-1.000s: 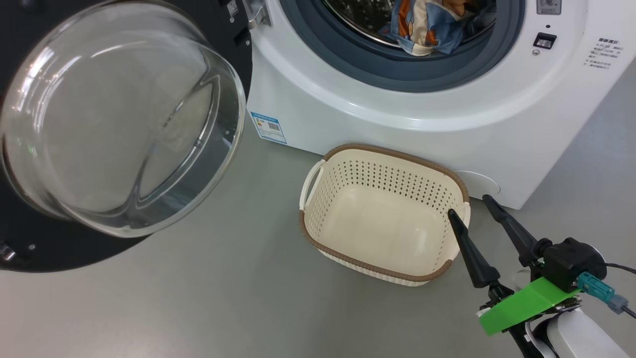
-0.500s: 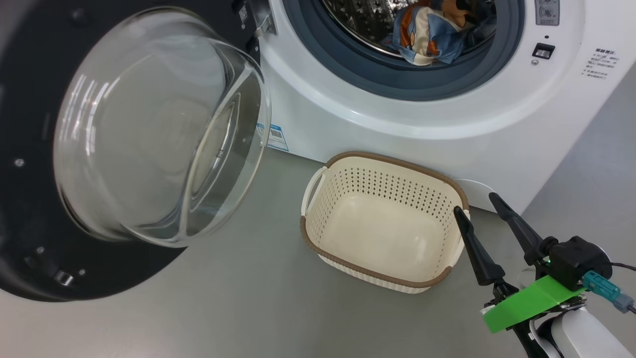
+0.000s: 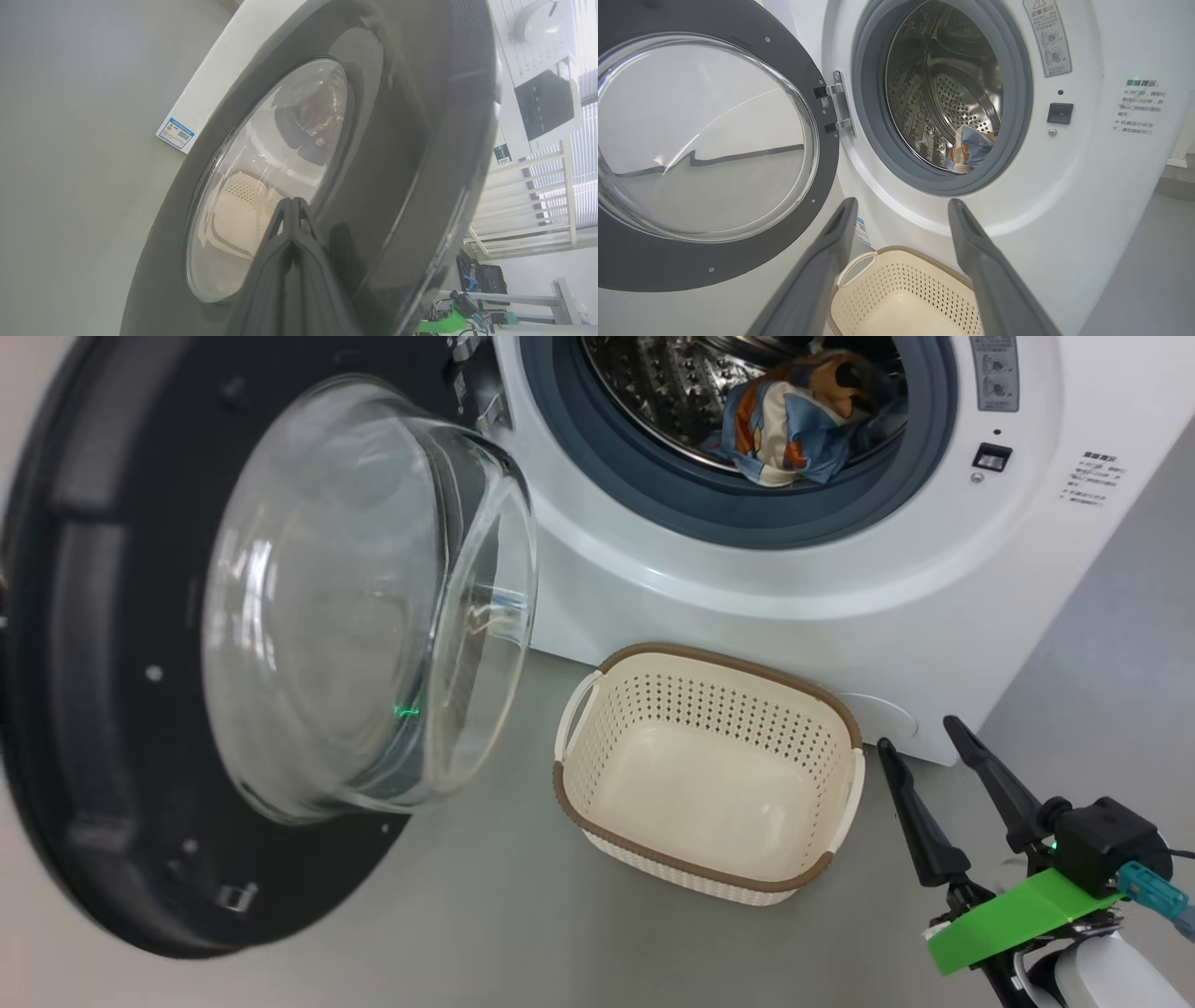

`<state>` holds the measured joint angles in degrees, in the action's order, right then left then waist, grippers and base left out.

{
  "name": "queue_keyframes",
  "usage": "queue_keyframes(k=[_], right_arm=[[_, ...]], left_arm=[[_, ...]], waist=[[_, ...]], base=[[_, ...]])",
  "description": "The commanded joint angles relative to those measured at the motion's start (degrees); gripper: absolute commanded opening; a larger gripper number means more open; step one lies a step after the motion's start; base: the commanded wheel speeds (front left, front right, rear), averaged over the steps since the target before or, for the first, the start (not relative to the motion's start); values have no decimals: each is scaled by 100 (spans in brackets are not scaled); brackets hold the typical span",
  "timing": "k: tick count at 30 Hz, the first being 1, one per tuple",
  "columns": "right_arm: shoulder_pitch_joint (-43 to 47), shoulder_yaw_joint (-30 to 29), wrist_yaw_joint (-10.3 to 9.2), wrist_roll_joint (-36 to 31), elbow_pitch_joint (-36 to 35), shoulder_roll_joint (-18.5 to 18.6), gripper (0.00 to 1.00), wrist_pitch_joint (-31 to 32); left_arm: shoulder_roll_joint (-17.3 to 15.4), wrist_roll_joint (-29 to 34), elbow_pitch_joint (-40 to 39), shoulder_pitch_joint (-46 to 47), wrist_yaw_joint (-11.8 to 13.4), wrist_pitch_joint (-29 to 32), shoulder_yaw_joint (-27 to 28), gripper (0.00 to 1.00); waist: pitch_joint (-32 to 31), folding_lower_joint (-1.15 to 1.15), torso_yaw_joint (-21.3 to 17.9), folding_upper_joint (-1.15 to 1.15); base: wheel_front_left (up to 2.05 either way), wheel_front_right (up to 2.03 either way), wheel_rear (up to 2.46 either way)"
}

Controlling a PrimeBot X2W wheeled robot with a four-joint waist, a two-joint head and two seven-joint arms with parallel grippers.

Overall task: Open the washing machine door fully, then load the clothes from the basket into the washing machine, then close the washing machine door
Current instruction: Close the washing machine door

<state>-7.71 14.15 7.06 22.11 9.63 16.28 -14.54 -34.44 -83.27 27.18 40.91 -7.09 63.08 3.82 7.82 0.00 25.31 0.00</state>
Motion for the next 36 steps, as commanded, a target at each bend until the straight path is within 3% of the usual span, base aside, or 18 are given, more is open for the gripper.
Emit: queue_keyframes(k=[1,11,19,27,36], right_arm=[[37,-11,43,-28,-143,25,100,-46],[181,-157,43,-36,-176,-2,100,-46],[269,-222,43,-51,-195,-95,100,-46],[314,-322,43,-67,-225,-165,100,-46],[393,-417,43,-79,-250,-215,100,-46]], left_arm=[[-155,-98,-464,-50,-39,116,51,0],[223,-471,-1435,-343,-39,341,-130,0],[468,-329,-1863,-477,-39,262,-370,0],[754,-29,-2167,-579,53,32,-632,0],[840,310,-2002,-573,92,-317,-667,0]], waist=[[-57,0,-62,0],[-182,0,-332,0],[-263,0,-673,0],[-315,0,-1193,0],[-337,0,-1935,0]], base=[[0,0,0],[0,0,0],[0,0,0],[0,0,0],[0,0,0]])
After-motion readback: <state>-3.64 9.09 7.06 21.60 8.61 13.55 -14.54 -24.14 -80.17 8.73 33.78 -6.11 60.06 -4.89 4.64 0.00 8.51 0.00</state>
